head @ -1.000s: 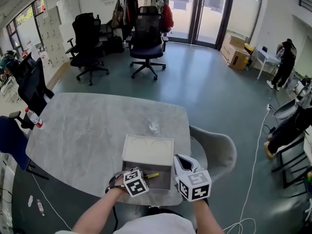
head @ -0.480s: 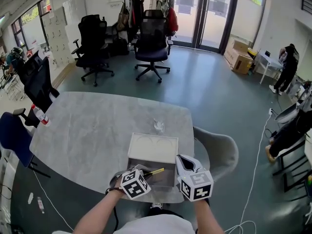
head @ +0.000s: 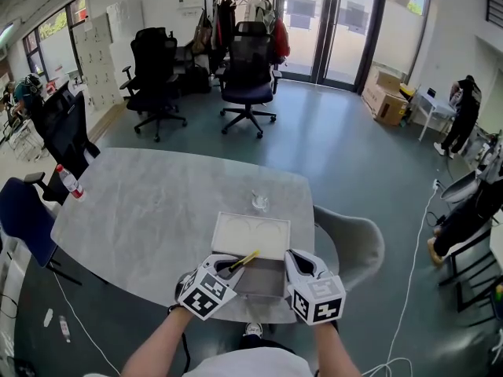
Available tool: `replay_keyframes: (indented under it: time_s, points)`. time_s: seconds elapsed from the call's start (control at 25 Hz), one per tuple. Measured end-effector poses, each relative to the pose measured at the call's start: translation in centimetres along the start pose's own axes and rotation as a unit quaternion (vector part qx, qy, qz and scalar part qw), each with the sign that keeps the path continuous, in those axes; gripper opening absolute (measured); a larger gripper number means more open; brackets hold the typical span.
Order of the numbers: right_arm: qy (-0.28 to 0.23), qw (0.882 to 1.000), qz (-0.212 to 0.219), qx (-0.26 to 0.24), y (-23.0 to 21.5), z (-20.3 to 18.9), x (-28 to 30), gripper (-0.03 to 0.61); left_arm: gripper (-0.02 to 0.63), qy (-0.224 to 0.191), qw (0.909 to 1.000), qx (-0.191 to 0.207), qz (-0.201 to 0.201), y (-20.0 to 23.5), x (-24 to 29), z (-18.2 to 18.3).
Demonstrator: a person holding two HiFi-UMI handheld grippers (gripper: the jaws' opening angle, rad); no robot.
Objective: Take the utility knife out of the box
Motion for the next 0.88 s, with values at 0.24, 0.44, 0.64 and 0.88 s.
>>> replay_keyframes:
  time_s: [0.24, 0.44, 0.64, 0.88]
  points:
    - [-0.008, 1.000, 0.000, -0.002, 1.0, 0.4, -0.7, 0.005, 0.063, -0.089, 0.9939, -0.056, 0.034, 1.3, -2.7, 1.0]
    - [-0.012, 1.000, -0.004, -0.003, 1.3, 0.4, -1.5, 0.005, 0.063, -0.144, 0.9832, -0.094, 0.062, 1.6, -4.8, 1.1]
    - [-0.019, 1.000, -0.005, -0.004, 1.9, 0.4, -2.2, 0.005, 0.063, -0.192, 0.9694, -0.131, 0.079, 2.0, -6.7, 0.5]
    - [-0.021, 1.000, -0.007, -0.006, 2.5, 0.2, -2.9, 0.005, 0.063, -0.212, 0.9623, -0.139, 0.098, 1.8, -7.7, 0.1]
Point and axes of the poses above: the fingertips, and each gripper's own axes: x forward along the fingers, y to its left, z out of its top, the point moved 7 cm from there along -x, backward along the fingers, and after that the axes turned 13 degrees about -x, right-handed, at the moved point
